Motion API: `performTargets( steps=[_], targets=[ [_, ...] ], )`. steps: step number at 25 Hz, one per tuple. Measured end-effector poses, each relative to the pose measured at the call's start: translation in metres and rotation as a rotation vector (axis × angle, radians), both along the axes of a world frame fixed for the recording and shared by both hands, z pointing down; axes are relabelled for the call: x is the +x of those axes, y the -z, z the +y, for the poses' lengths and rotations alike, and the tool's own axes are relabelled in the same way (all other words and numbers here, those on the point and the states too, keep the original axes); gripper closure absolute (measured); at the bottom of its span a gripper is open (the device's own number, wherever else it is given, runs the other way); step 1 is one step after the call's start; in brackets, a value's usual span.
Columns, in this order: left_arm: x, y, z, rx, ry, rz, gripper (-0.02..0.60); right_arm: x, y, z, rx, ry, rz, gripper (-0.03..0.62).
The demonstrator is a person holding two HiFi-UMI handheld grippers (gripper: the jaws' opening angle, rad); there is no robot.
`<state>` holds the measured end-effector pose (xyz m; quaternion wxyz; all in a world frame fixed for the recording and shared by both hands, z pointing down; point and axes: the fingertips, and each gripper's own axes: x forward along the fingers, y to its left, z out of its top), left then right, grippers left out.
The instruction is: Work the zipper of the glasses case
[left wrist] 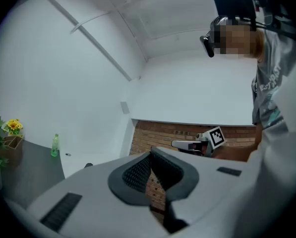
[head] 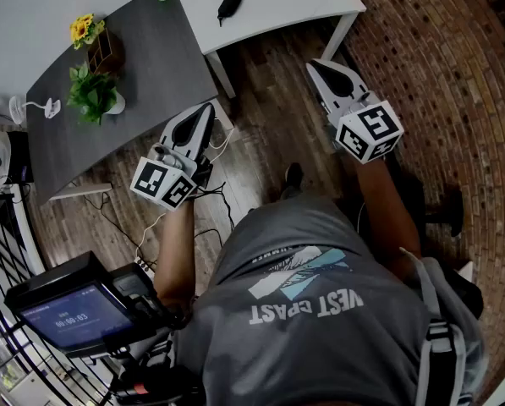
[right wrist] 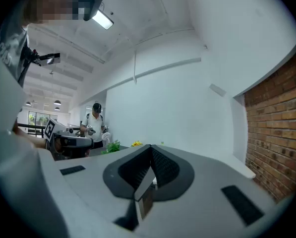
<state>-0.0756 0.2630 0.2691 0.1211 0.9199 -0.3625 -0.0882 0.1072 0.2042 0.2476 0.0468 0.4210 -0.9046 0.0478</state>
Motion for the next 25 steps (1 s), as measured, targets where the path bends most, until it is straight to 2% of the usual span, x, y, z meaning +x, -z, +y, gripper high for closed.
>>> performTargets(
  steps=[9, 16, 19, 25],
  targets=[
    [0.081, -0.017, -0.109, -0.007, 0.078, -0.027, 0.578, 0.044, -0.028, -0.099, -0.029, 0.139, 0.003, 0.603],
    [0.120, -0.032, -0.155, -0.040, 0.105, -0.048, 0.577, 0.065, -0.048, -0.146, -0.063, 0.181, -0.013, 0.603],
    [0.123, -0.040, -0.168, -0.036, 0.108, -0.061, 0.577, 0.064, -0.055, -0.157, -0.067, 0.191, -0.018, 0.603],
    [0.101, -0.055, -0.212, -0.053, 0.117, -0.046, 0.577, 0.043, -0.072, -0.197, -0.099, 0.192, -0.001, 0.603]
  ],
)
